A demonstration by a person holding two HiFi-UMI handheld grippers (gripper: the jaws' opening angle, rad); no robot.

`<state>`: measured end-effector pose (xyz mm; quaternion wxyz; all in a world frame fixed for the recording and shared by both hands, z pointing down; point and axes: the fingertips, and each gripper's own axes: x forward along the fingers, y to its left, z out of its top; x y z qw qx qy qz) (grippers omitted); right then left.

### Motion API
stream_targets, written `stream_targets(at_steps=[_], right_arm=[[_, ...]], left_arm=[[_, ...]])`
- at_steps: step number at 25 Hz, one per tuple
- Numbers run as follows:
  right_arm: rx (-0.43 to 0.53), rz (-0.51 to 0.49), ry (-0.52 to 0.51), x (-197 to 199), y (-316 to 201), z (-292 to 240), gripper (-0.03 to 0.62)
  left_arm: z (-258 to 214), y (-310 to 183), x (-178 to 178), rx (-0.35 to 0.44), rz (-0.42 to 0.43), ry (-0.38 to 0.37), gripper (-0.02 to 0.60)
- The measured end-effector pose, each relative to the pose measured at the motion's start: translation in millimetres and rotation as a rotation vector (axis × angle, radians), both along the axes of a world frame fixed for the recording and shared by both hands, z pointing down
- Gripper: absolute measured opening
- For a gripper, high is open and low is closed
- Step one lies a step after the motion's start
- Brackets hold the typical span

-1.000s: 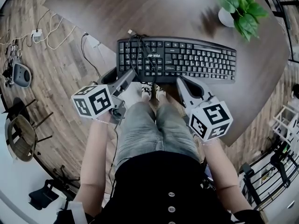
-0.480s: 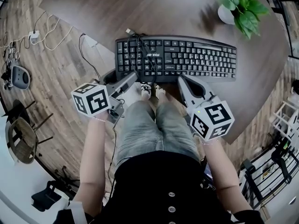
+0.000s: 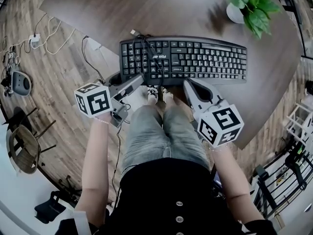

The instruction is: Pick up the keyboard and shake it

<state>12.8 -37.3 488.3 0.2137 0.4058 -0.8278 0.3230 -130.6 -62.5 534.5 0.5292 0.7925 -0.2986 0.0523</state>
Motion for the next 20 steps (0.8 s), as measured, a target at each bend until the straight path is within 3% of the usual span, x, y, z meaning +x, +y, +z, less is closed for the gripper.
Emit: stream_targets(at_steps=[10,13,20], right_arm=[[-0.002,0.005,0.001,-0.5,2.1,2.0,0.028],[0.002,0.008,0.000,-1.1,1.3,1.1,0.028],[-0.005,0.028,-0.011,0.1,-0.7,-2.6,0.028]], left_arm=[[1.7,0.9,6.3,0.004,0.032,0.008,0.270],[0.8,1.7,6.8,-0.013,0.022,0.030,0.236],[-4.0,7.9,8.2,-0.052,0.006,0.012,0.235]])
